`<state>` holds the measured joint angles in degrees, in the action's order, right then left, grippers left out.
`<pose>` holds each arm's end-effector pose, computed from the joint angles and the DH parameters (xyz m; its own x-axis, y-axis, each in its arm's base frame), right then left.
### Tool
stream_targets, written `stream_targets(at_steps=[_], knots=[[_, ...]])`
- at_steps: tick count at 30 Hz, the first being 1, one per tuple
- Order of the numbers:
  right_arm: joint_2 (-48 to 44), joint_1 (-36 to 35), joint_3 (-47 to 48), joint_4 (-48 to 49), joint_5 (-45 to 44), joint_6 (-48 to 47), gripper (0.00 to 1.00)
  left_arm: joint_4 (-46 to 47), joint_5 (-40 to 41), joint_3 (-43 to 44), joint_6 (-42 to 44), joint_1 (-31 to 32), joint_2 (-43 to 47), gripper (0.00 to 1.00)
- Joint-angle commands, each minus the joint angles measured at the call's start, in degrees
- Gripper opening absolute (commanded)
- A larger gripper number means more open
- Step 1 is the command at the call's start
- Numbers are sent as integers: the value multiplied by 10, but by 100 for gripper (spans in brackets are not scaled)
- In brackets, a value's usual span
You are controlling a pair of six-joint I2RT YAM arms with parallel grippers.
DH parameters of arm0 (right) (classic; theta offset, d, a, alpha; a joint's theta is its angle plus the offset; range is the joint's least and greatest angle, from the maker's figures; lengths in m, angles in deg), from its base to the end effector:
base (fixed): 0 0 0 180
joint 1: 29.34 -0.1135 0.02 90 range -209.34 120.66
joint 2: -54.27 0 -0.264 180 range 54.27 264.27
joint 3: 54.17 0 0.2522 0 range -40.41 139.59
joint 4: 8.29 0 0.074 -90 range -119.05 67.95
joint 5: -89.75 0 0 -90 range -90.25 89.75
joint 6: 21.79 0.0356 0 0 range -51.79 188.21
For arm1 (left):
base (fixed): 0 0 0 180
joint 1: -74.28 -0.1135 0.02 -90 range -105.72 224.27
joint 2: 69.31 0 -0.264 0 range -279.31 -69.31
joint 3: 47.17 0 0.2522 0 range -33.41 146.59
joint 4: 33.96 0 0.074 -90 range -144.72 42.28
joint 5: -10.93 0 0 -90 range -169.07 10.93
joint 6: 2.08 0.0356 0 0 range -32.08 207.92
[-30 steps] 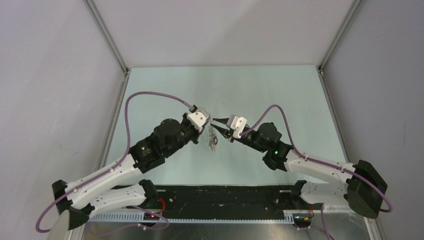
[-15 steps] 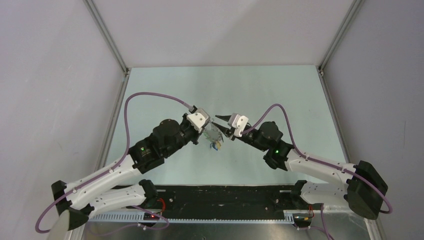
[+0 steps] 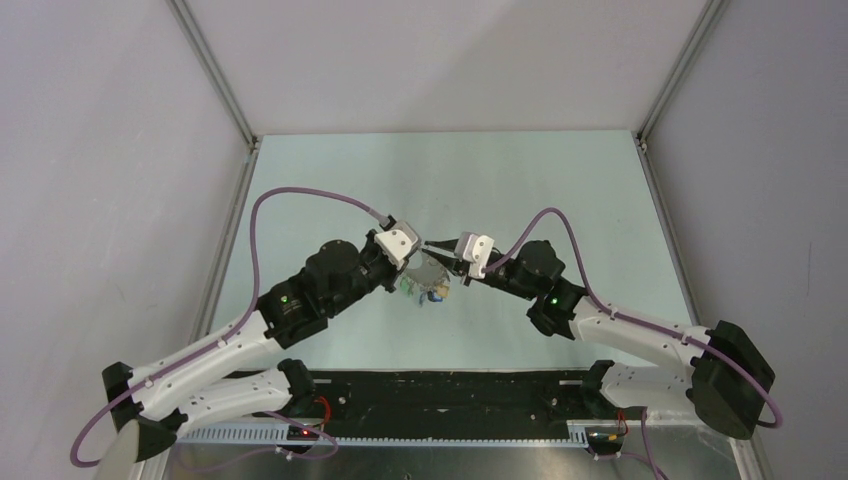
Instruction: Remove the keys from the keyring
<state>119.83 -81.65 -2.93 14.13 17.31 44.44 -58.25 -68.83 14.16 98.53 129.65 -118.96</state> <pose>0.1517 0.2139 0.3067 0.4565 -0.0376 -0.8889 -0.8229 0.3621 -0.4379 0.1203 -0.1630 0.3419 0.0090 0.3058 -0.9520 0.7218 0.6569 0.2178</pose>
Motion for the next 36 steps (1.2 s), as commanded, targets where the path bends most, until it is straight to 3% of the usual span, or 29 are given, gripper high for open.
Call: stream_targets(at_steps=[1,4,14,36], knots=[[-2,-2,19,-11,27,-1,14,43,-5,5,12,5,20,0],[-11,-2,19,-34,26,-1,0,44,-1,4,12,5,23,0],[-53,5,11,-52,25,27,0,43,7,5,14,6,22,0],[-86,14,-6,57,45,100,0,42,-26,1,18,8,3,0]])
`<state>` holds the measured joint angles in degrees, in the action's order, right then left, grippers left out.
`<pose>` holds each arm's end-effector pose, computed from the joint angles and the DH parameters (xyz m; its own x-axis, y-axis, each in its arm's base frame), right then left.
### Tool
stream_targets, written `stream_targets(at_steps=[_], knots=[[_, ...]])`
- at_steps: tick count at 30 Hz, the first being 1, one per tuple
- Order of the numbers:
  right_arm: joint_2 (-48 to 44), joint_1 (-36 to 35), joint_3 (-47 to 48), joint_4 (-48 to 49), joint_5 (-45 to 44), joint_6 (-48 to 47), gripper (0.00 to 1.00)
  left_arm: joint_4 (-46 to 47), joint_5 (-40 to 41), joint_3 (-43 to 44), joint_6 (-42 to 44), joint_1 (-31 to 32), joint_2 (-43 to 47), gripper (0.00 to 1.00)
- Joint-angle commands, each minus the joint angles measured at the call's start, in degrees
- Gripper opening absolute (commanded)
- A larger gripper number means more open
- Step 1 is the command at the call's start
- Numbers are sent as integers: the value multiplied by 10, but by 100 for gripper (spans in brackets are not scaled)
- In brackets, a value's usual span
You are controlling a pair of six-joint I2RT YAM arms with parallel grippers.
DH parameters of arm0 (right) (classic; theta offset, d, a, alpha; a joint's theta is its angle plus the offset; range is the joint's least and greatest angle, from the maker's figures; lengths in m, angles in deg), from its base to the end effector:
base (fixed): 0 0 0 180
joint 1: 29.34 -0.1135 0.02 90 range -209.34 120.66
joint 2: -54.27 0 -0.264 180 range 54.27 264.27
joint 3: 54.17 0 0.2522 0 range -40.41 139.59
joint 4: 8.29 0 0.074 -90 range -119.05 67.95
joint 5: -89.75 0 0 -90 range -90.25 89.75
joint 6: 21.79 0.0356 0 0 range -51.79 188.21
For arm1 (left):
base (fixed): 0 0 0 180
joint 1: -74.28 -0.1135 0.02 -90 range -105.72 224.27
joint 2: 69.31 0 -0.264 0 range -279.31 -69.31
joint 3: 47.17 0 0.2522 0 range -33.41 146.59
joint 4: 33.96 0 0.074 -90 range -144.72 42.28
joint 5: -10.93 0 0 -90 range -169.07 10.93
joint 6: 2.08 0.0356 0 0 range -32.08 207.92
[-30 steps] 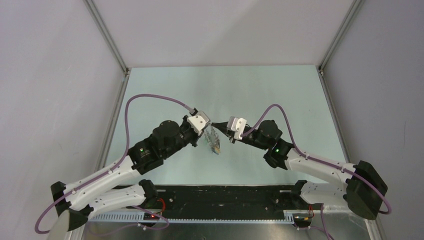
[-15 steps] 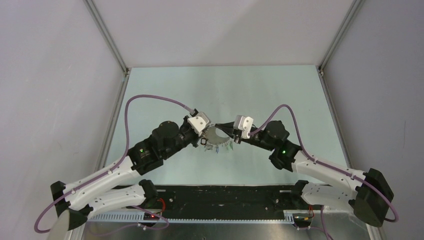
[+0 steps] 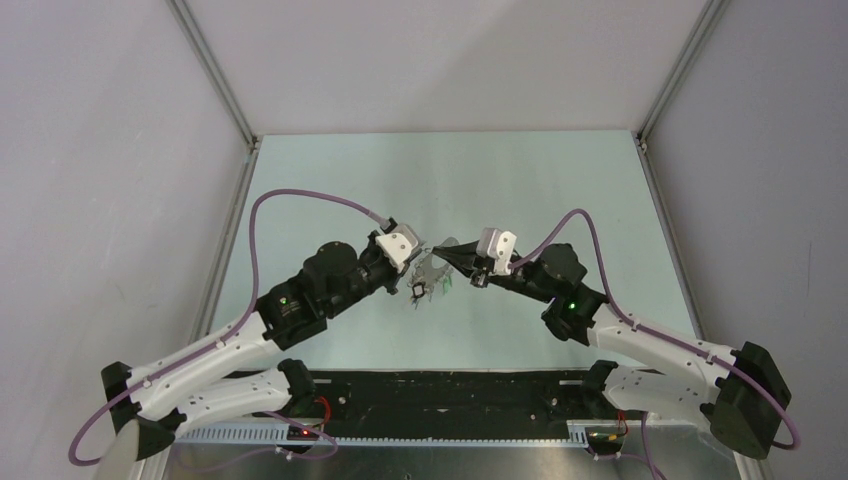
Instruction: Remove the keys from the keyring
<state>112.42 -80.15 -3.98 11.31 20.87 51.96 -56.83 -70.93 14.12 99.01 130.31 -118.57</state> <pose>0.1388 0.1906 0.3245 0.3871 0.0617 -0.9200 -0.8725 0.3471 -0.3439 0.1169 -0.1644 0.3455 0.0398 0.2816 -0.9587 0.7496 0.6260 0.2151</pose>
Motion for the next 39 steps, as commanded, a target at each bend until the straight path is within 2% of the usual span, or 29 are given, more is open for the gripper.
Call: stream_targets(at_steps=[1,8,26,39], knots=[[-10,-2,5,91,10,29,0,28,-6,1,13,2,-1,0],[0,-8,4,136,4,40,0,28,-20,-1,16,3,-4,0],[2,3,-4,176,1,102,0,28,-4,0,18,5,-2,0],[-22,5,-13,68,30,103,0,32,54,-2,28,5,17,0]])
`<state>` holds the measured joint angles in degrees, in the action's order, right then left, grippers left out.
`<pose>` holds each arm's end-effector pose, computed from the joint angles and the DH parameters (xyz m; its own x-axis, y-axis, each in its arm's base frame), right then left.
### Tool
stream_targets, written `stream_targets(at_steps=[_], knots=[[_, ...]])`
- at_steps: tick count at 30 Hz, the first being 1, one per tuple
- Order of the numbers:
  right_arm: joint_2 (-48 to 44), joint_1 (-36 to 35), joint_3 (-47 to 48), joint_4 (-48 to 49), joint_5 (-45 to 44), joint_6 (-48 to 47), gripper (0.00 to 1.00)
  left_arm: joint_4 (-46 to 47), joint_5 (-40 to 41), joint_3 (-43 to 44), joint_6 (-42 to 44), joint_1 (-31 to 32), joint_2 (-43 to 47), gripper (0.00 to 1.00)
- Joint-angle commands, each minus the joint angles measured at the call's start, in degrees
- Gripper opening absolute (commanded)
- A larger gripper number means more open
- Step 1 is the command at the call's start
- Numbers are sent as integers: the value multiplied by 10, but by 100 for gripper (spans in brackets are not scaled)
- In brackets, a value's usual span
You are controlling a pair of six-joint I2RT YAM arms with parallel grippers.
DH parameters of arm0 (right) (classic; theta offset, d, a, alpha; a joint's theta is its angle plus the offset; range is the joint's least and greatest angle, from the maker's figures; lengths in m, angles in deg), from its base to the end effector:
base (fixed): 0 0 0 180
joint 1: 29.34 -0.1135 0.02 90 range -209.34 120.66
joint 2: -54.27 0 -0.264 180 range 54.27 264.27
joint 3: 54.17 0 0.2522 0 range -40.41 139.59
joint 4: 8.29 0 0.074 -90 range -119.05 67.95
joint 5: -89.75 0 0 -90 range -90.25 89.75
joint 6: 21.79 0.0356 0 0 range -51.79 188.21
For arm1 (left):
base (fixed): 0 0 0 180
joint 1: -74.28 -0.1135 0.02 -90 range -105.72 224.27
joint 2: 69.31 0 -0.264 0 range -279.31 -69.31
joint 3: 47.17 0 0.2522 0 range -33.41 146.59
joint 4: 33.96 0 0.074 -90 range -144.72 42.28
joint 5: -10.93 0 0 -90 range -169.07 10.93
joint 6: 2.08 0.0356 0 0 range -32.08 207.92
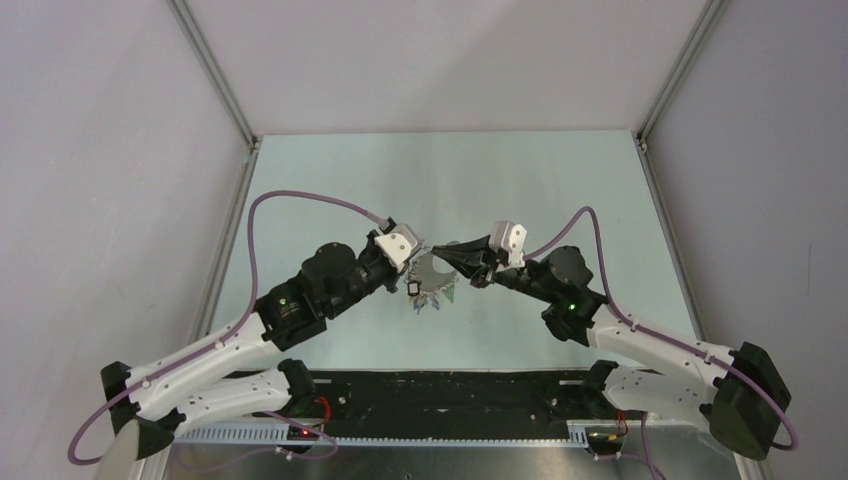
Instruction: Remove the keys from the keyring
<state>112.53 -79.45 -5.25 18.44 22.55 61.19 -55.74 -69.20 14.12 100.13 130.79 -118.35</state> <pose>0.1381 0.1868 0.3290 0.3057 0.1900 -0.9330 -0.9140 0.3332 -0.2316 0.1160 -0.1642 0.3483 0.0648 0.2797 -0.9579 0.7312 0.6399 0.2363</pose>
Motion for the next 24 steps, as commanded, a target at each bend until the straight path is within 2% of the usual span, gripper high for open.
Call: stream_targets(at_steps=[1,13,24], knots=[[-25,-3,0,-18,13,9,0,23,39,-2,17,0,16,0],[11,-41,31,-116,-77,-33,0,30,24,-8,25,2,18,0],[88,-129,85,-164,-311,-86,0,29,27,-6,32,8,7,0]])
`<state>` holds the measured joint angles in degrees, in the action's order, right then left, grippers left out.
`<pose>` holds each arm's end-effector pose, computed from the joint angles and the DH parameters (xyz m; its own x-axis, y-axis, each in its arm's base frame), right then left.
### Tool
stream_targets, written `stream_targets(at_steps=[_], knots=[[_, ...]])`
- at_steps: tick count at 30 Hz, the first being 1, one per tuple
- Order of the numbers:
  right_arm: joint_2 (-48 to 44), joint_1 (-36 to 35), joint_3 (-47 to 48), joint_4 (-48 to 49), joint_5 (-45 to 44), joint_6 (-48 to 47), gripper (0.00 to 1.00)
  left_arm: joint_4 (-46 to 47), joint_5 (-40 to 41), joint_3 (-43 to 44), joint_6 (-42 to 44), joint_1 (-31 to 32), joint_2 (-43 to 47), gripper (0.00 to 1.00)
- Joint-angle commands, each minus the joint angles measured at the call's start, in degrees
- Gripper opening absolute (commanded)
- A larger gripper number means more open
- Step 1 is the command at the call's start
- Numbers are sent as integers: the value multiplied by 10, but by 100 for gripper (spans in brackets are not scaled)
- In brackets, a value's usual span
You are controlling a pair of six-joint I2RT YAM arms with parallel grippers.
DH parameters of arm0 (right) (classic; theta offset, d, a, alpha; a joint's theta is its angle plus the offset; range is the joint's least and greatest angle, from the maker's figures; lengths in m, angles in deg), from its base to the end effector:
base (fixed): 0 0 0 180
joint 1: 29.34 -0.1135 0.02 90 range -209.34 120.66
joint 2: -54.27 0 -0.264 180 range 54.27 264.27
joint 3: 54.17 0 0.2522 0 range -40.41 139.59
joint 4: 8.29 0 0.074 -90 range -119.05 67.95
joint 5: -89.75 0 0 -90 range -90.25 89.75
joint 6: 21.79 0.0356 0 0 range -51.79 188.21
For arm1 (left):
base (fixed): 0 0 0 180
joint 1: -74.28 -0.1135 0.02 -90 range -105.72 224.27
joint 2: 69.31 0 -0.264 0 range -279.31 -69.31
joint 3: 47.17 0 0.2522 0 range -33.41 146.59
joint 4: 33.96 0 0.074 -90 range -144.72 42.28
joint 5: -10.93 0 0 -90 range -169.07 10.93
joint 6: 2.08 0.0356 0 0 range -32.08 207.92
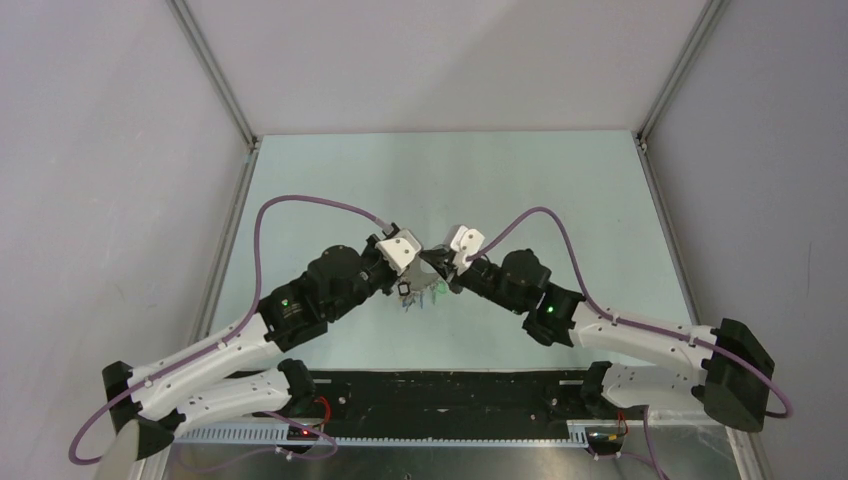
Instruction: Remove the keys from the keyring
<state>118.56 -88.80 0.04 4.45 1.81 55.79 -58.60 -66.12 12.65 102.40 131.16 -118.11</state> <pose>0.1327 0.2274 0.3123 0.2121 -0.0635 -0.9752 -0.8533 0.4743 -0.2165 0.1156 -0.1626 0.3348 0.0498 0.3697 -0.9278 0.7072 0.6429 0.2941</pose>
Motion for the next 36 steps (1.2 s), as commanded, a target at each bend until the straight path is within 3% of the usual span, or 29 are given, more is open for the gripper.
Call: stream_targets(at_steps=[1,6,8,12,16,25,36], knots=[[31,-47,37,-25,-129,-39,0,58,-4,9,9,4,5,0],[41,-65,42,-32,-142,-28,0,58,-2,8,11,4,6,0],[30,-65,43,-44,-122,-20,5,58,-1,8,12,4,8,0],[-3,-56,37,-76,-38,-5,25,59,-5,5,18,5,10,0],[-49,-16,19,-93,49,21,35,60,-30,-2,44,5,10,0],[-133,140,-1,-119,176,45,36,52,-63,-12,145,9,-1,0],[-84,241,0,-46,306,83,35,27,35,-14,399,56,29,0]])
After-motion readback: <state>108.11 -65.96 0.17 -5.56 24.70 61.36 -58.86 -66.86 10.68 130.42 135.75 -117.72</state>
